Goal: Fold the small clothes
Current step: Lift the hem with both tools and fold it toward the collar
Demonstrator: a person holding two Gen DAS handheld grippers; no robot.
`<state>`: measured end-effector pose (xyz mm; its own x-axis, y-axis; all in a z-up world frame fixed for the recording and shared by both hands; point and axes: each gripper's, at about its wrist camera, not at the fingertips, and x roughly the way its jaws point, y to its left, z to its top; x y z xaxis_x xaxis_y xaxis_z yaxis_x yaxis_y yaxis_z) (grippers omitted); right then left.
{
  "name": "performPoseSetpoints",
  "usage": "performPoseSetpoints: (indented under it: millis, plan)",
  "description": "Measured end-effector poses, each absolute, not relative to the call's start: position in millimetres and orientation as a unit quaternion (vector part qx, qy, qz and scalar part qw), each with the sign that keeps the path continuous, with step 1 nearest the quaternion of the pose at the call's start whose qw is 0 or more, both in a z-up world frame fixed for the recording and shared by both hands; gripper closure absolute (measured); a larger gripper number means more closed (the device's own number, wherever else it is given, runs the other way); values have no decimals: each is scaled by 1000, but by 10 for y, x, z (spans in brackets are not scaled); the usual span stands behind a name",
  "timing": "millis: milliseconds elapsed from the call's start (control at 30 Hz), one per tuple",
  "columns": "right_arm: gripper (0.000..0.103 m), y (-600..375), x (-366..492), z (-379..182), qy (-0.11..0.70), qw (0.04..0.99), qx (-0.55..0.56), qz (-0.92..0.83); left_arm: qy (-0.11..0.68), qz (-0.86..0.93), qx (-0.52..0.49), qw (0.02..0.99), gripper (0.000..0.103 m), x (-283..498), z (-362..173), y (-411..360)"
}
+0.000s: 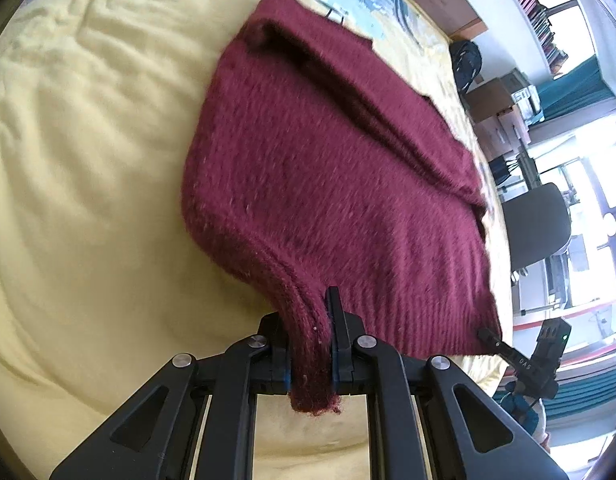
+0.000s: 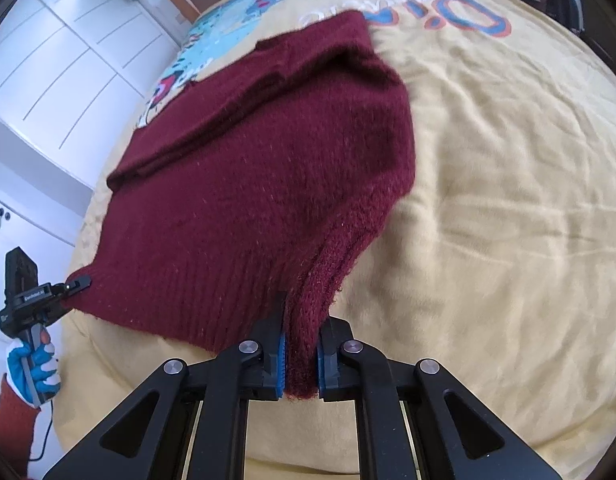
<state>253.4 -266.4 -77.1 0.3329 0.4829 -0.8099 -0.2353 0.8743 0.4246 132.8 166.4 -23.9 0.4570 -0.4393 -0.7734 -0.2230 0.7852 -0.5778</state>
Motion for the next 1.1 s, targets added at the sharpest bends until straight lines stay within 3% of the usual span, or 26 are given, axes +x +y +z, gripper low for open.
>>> performPoseSetpoints:
  millis: [667,1100]
  plan:
    - [93,-2579,3069,60,447,856,117,230,445,-97,-300,838,93,1887,527,1680]
    - [93,-2394,3769,431,410,877,111,225,414,-94,-295,856,93,2396,720,1935]
